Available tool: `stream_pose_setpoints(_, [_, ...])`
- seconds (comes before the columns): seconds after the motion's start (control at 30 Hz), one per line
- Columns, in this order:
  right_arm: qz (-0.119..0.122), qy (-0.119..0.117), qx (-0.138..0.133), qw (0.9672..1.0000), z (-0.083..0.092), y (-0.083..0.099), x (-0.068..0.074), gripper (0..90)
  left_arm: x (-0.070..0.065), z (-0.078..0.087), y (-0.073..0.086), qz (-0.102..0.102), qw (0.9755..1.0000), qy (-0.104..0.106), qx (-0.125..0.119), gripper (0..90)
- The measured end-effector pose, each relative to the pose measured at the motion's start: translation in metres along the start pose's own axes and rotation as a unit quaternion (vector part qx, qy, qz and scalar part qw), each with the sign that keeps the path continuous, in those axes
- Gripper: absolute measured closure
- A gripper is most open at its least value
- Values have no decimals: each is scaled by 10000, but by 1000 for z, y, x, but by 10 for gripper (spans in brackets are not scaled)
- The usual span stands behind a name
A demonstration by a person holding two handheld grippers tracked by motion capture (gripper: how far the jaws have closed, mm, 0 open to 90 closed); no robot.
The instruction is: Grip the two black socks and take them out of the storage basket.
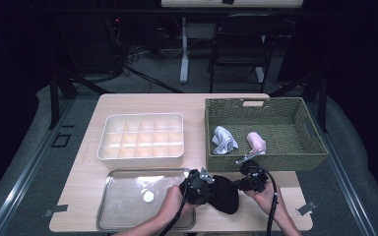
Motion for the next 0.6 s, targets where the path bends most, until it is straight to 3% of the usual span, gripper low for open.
stream_pose_setpoints(0.03, [-85, 29, -75, 9999, 0, 0, 2, 877, -1, -2, 0, 23, 10000, 18, -20, 807])
stream_pose_setpoints(0.13, [-48, 61, -10, 10000, 8, 1, 5, 882, 0, -3, -3, 34, 10000, -16, -46, 842])
stream_pose_setpoints(0.37, [-106, 236, -506, 9984, 40, 3, 11, 876, 5, -7, -11, 144, 9998, 73, -144, 838])
stream_pose_setpoints(0.47, [-151, 199, -379, 9990, 32, 6, 5, 831, 5, 0, -11, 186, 9997, 103, -141, 757])
stream_pose_setpoints(0.53, [-298, 116, -427, 9986, 29, 10, -3, 693, 4, 6, -9, 211, 9996, 166, -133, 682])
stream_pose_setpoints(0.6, [-433, 54, -522, 9977, 30, 12, -11, 662, 1, 10, -8, 231, 9996, 152, -110, 594])
Point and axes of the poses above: each handheld gripper's, and its own axes: z roughly backward along the jaws, y roughly out of its underside, x roughly to its left, the point moved 1 cm from there along -z, roughly forward along the jaws, and after that the axes turned 6 degrees about z, right-handed, at the moved point
